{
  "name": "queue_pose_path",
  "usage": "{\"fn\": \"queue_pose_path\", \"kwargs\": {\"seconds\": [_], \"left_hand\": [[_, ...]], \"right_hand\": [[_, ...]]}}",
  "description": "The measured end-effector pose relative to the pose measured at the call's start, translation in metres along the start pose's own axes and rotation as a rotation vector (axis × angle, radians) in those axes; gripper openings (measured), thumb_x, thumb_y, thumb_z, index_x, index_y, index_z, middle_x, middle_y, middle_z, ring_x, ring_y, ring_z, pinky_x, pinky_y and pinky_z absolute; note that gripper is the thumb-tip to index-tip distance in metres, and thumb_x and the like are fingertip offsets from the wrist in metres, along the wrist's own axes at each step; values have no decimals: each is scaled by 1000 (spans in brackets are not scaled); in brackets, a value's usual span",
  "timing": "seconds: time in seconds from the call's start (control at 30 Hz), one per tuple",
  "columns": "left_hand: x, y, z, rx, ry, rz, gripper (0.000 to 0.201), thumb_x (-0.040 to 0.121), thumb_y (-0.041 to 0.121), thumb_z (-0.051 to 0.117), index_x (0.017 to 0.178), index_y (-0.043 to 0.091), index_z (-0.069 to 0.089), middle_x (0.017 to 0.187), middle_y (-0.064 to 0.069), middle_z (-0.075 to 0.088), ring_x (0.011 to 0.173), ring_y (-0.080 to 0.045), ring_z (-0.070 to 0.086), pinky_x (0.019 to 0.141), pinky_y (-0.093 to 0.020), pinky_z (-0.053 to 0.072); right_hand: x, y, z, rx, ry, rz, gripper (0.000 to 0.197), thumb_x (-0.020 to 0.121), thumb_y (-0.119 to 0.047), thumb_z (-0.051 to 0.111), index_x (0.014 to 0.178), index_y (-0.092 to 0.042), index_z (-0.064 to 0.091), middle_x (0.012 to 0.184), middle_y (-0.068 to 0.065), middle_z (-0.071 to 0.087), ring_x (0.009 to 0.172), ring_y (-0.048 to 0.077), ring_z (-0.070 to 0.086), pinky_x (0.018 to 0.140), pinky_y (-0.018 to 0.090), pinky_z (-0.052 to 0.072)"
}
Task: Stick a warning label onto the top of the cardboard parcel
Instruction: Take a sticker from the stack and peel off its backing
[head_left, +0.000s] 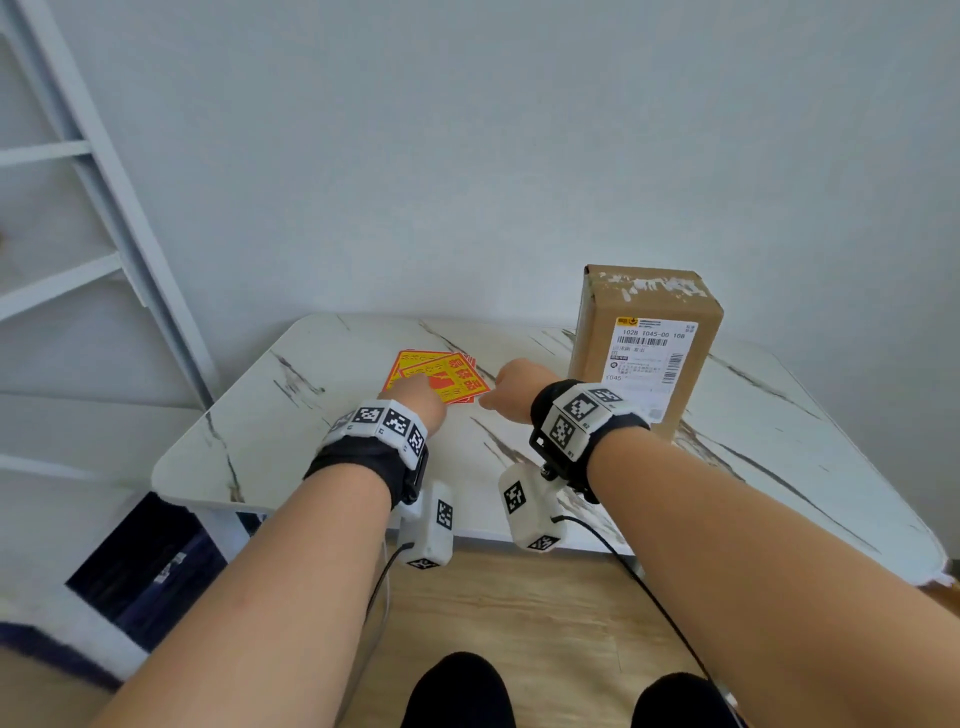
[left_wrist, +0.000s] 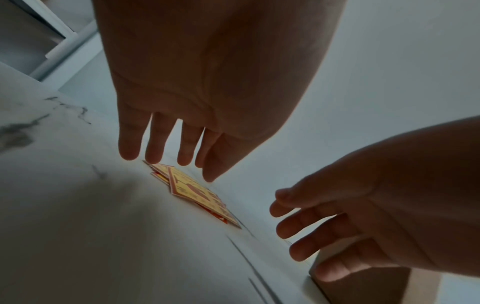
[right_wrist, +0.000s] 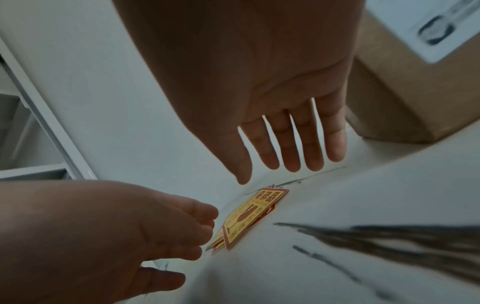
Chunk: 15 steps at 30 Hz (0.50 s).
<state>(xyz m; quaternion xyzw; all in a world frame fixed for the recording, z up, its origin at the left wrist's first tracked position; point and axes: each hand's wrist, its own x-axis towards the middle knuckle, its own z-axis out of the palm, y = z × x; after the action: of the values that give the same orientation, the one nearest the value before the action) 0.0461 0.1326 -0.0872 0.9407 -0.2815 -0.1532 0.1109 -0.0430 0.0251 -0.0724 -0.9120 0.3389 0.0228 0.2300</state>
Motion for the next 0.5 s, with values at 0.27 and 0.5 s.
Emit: {"fn": "queue_pose_path", "kwargs": {"seconds": [0.27,0.5], "left_hand": [[24,-17,3,306,-73,75,48,101,12,31,148,18,35,153,-7,39,140,-26,39,112,-34,29],[32,-22,0,439,-100,137,47,101,10,29,145,20,42,146,-10,45,137,-27,41,111,-36,32]], "right_hand": [[47,-16,16,-109,-27,26,33,93,-21,51,63,-12,40,66,2,46,56,16,44,49,25,34],[79,-19,43,-247,-22,93,29,87,-32,45,110,-16,54,116,9,50,110,30,43,85,40,41]]}}
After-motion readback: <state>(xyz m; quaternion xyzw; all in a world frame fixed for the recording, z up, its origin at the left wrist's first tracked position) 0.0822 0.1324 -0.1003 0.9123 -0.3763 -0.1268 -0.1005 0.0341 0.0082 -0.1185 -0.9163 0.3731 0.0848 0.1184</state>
